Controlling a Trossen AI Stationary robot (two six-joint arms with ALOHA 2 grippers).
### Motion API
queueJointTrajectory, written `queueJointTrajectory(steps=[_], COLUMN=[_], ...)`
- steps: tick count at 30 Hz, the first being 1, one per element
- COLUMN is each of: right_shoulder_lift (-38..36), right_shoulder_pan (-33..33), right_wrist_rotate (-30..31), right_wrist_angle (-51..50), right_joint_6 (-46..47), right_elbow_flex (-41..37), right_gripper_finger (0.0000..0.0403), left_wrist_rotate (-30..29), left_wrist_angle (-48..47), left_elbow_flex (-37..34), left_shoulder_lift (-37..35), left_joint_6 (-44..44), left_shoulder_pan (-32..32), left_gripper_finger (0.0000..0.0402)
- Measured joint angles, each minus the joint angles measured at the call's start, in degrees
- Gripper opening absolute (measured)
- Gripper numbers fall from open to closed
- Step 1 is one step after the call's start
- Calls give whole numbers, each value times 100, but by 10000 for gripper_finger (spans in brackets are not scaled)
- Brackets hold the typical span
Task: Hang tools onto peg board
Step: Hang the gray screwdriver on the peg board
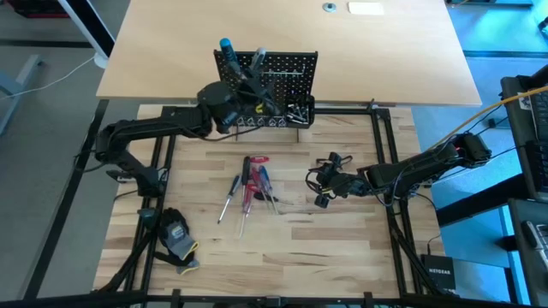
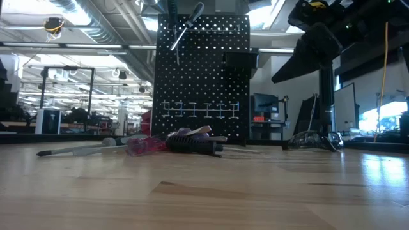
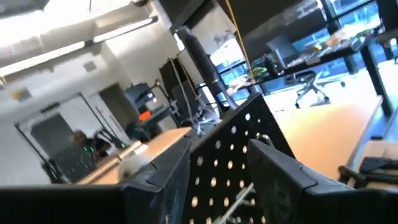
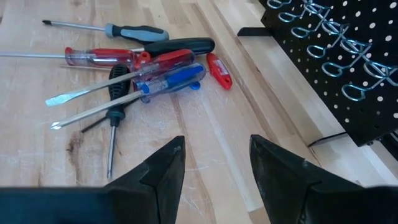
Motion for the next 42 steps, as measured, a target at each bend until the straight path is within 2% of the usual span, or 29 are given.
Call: queueJointTrajectory(steps=[7,14,18,26,37,42], right_shoulder_lift=[1,1,0,0,2,0], right_shoulder_pan=[-1,-1,0,0,-2,-1], right_wrist_rotate=[-64,-140,-140,-140,-140,-190], right_wrist_angle=[-89,-83,-72,-83,-83,-120], right_joint_6=[-3,-2,-2,-2,-2,-2], right_elbow_flex=[0,0,0,0,0,0], right_gripper_finger=[182,182,182,182,182,182], left_wrist_rotate=[-28,-821,-899,-1436,-1449,-1475], left_wrist_angle=[-304,-304,-290,64,128,-579], left_elbow_flex=[374,377,377,377,377,377], left_shoulder_lift=[481,482,482,482,453,160], left_joint_6=[-35,-260,-201,228,545,257], left_shoulder_pan=[168,319,306,19,-635,-1218], left_gripper_finger=[153,153,153,153,153,153])
